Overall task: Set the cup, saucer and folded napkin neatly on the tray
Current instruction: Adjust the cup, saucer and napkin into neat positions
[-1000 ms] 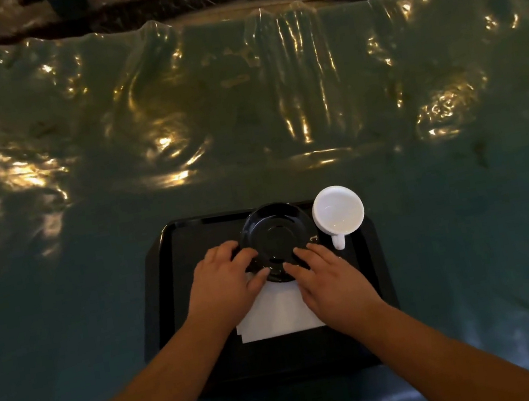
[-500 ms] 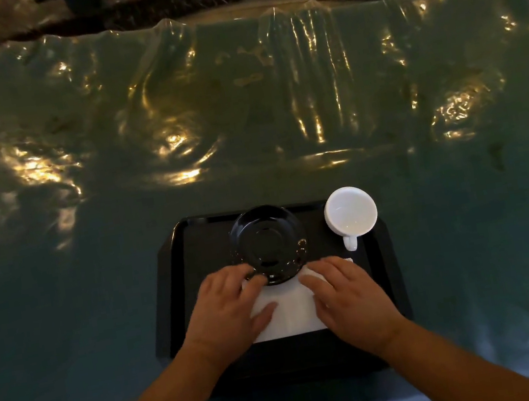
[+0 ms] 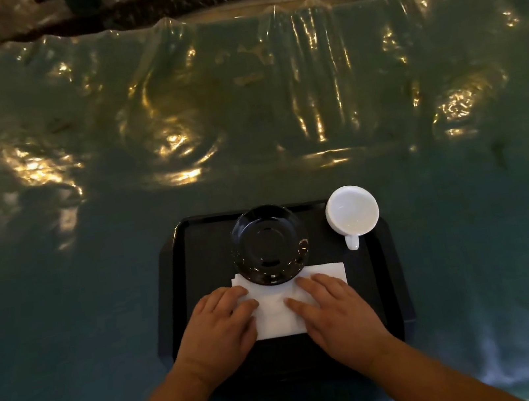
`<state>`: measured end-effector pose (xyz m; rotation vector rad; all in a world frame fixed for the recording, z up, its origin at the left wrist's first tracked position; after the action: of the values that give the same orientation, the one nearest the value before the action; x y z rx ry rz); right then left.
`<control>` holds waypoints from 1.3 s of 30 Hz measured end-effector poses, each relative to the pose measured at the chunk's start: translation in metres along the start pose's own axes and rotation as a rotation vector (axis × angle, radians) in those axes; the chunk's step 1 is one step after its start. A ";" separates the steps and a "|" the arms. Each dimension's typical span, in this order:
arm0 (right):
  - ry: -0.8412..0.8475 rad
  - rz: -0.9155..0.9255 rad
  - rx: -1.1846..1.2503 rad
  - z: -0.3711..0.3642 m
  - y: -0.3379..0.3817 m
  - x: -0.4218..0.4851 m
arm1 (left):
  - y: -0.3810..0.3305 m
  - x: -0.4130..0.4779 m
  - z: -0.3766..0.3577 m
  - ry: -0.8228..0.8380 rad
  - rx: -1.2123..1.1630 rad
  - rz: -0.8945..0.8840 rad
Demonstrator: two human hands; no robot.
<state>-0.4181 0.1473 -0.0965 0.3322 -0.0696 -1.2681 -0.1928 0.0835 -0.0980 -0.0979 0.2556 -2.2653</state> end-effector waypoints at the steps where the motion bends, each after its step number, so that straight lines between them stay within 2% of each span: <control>1: 0.000 -0.002 -0.001 0.000 0.000 0.001 | 0.002 0.000 0.000 -0.003 -0.015 0.018; 4: -0.071 0.035 0.041 0.009 -0.002 0.007 | 0.001 0.004 0.000 -0.010 -0.012 0.034; 7: -0.366 -0.025 0.115 0.046 -0.018 0.019 | -0.002 0.012 0.003 -0.008 0.010 0.056; 9: -0.511 -0.178 0.095 0.074 -0.041 0.029 | -0.003 0.016 0.003 -0.004 0.022 0.076; 10: -0.510 -0.276 0.073 0.083 -0.053 0.034 | -0.003 0.017 0.003 -0.004 0.027 0.083; 12: -0.399 -0.458 0.032 0.091 -0.074 0.043 | -0.003 0.017 0.002 0.000 0.028 0.091; 14: -0.266 -0.523 -0.019 0.091 -0.082 0.051 | -0.003 0.016 0.001 0.007 0.024 0.102; 16: -0.209 -0.483 -0.071 0.090 -0.080 0.056 | -0.003 0.016 0.001 0.004 0.020 0.107; 28: -0.187 -0.338 -0.048 0.082 -0.057 0.072 | -0.003 0.016 0.003 0.018 0.016 0.103; 31: -0.318 -0.333 0.021 0.089 -0.056 0.060 | -0.004 0.015 0.002 0.009 0.027 0.092; 33: -0.482 -0.217 0.063 0.092 -0.045 0.041 | -0.006 0.014 0.001 -0.010 0.037 0.070; 34: -0.503 -0.122 0.082 0.089 -0.037 0.030 | -0.007 0.013 0.000 -0.026 0.039 0.051; 36: -0.391 0.020 0.108 0.067 -0.024 0.009 | -0.007 0.009 -0.002 -0.059 0.042 0.005; 39: -0.118 0.018 0.037 0.019 -0.027 -0.016 | -0.005 0.003 -0.007 -0.068 0.038 -0.029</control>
<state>-0.4523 0.1512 -0.0844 0.2877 -0.1964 -1.2692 -0.1995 0.0856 -0.1042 -0.1594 0.1765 -2.2897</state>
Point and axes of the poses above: each hand's wrist, its own x-axis towards the middle knuckle, its own z-axis out of the back of the hand, y = z × x, the point moved 4 cm from there along x, towards the middle knuckle, and after that the axes turned 3 degrees about x, right-handed, at the moved point
